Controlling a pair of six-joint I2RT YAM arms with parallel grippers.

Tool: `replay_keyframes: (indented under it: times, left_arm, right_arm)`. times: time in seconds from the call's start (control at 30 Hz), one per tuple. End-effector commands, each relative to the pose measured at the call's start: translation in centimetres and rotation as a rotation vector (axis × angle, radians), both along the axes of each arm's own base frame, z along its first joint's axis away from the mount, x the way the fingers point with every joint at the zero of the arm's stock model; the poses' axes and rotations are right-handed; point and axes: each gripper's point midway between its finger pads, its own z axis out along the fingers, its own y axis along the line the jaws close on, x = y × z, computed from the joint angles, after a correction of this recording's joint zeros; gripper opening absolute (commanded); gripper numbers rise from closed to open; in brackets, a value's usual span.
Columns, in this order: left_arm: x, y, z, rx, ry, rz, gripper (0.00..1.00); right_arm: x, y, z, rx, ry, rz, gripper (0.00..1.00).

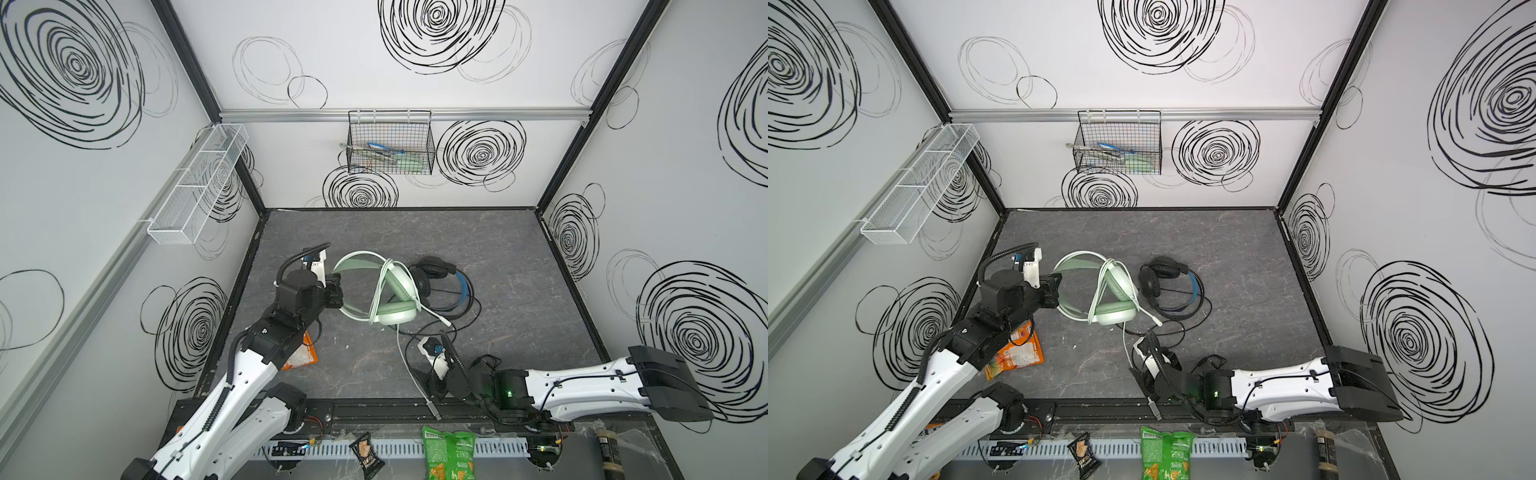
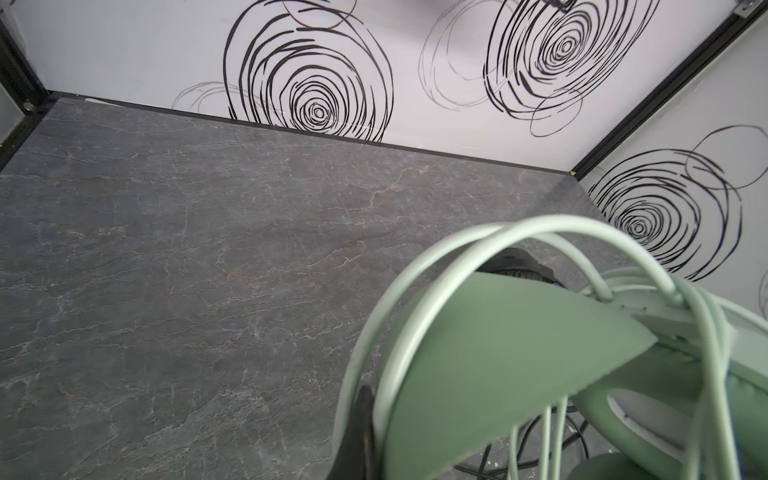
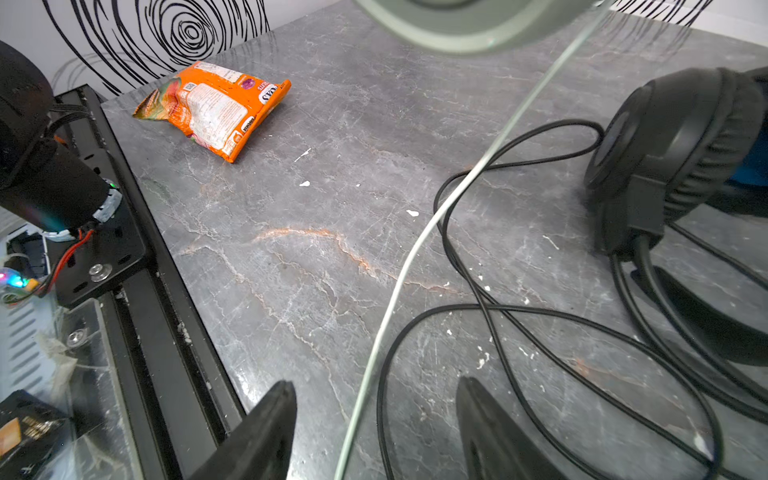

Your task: Wrap the headphones

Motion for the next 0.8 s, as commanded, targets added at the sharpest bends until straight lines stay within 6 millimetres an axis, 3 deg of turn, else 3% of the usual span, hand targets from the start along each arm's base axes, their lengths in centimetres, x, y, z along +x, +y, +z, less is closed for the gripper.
replay_keyframes:
  times: [0.0, 0.1, 0.4, 0.77]
  left_arm:
    - [0.5, -0.6, 5.3, -0.152, -0.138, 0.004, 0.0]
    - [0.7, -0.8, 6.2, -0.163, -0.152, -0.001, 0.0]
    - [0.8, -1.0, 6.7, -0.183, -0.159, -0.009, 0.0]
    - [0.7, -0.9, 6.9, -0.199, -0.162, -0.012, 0.0]
  right_arm:
    - [-0.4, 1.0, -0.2, 0.051, 0.044, 0.02, 0.66]
    - [-0.2, 1.7, -0.4, 0.033, 0.048, 0.021, 0.66]
    - [3.4, 3.2, 0.2, 0.103, 0.033, -0.052, 0.65]
    - [6.2, 5.4, -1.9, 0.067, 0.061, -0.044, 0.62]
